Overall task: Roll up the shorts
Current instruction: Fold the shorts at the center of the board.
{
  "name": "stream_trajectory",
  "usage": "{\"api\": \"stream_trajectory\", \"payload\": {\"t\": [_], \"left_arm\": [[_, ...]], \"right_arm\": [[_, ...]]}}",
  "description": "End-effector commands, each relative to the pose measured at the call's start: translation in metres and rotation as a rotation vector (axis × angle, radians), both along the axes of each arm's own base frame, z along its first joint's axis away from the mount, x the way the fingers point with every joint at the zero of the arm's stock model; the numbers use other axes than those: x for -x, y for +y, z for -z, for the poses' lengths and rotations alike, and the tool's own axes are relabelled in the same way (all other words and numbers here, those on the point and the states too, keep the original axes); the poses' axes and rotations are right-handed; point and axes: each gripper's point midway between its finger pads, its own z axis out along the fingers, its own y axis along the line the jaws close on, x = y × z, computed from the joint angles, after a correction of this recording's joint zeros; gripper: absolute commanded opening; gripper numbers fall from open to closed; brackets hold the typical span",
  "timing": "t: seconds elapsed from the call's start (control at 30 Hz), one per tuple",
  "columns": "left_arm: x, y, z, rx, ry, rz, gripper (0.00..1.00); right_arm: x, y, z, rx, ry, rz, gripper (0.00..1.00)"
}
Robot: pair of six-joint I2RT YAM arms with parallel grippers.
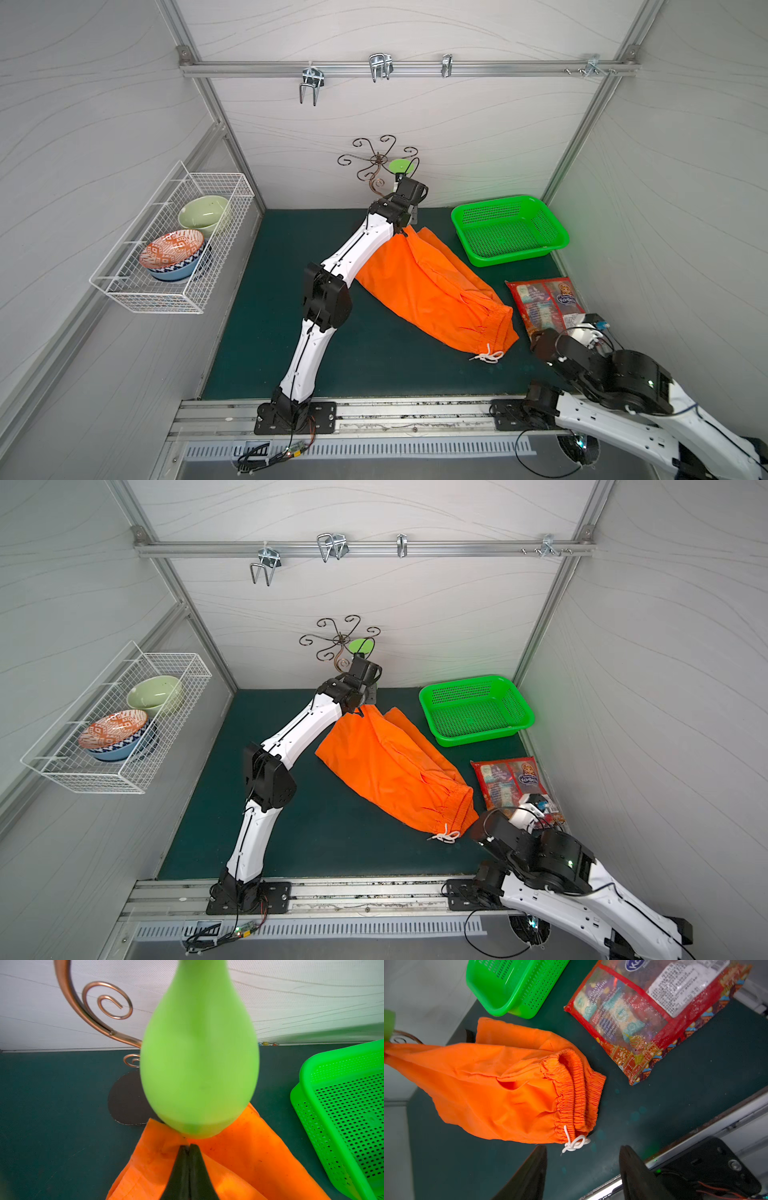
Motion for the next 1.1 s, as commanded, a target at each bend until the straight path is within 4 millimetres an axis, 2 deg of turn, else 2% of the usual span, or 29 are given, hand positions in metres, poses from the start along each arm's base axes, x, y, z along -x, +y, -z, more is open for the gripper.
{"api": "stream_trajectory", "payload": {"t": [0.0,0.07,0.2,0.23,0.33,0.4,0.53,0.6,0.7,0.83,1.07], "left_arm": [[-0.007,-0.021,-0.016,0.083,-0.045,0.052,0.22],[-0.003,-0.024,-0.022,0.101,-0.045,0.072,0.33],[0.008,-0.022,-0.048,0.125,-0.068,0.093,0.68],[0.012,-0.021,-0.056,0.132,-0.075,0.102,0.74],[0.034,-0.018,-0.073,0.162,-0.063,0.144,0.77],[0.054,-0.010,-0.074,0.169,-0.030,0.151,0.74],[0.102,0.009,-0.043,0.217,0.051,0.150,0.70],[0.122,0.014,-0.012,0.244,0.108,0.140,0.69],[0.142,0.026,0.024,0.255,0.181,0.088,0.67],[0.156,0.032,0.063,0.261,0.248,0.050,0.65],[0.157,0.036,0.114,0.259,0.291,-0.010,0.66]], "right_arm": [[-0.009,0.022,-0.001,0.055,-0.012,-0.117,0.63],[-0.014,0.032,0.000,0.072,-0.020,-0.166,0.65],[-0.020,0.045,0.002,0.083,0.010,-0.246,0.67],[-0.022,0.050,0.003,0.068,0.024,-0.260,0.68],[-0.027,0.076,0.016,-0.024,0.089,-0.373,0.65],[-0.030,0.090,0.026,-0.080,0.144,-0.436,0.60],[-0.035,0.107,0.042,-0.110,0.216,-0.527,0.55],[-0.040,0.113,0.045,-0.104,0.225,-0.563,0.54],[-0.042,0.123,0.057,-0.114,0.277,-0.599,0.45],[-0.040,0.135,0.078,-0.166,0.333,-0.614,0.40],[-0.032,0.130,0.125,-0.119,0.467,-0.565,0.40]]}}
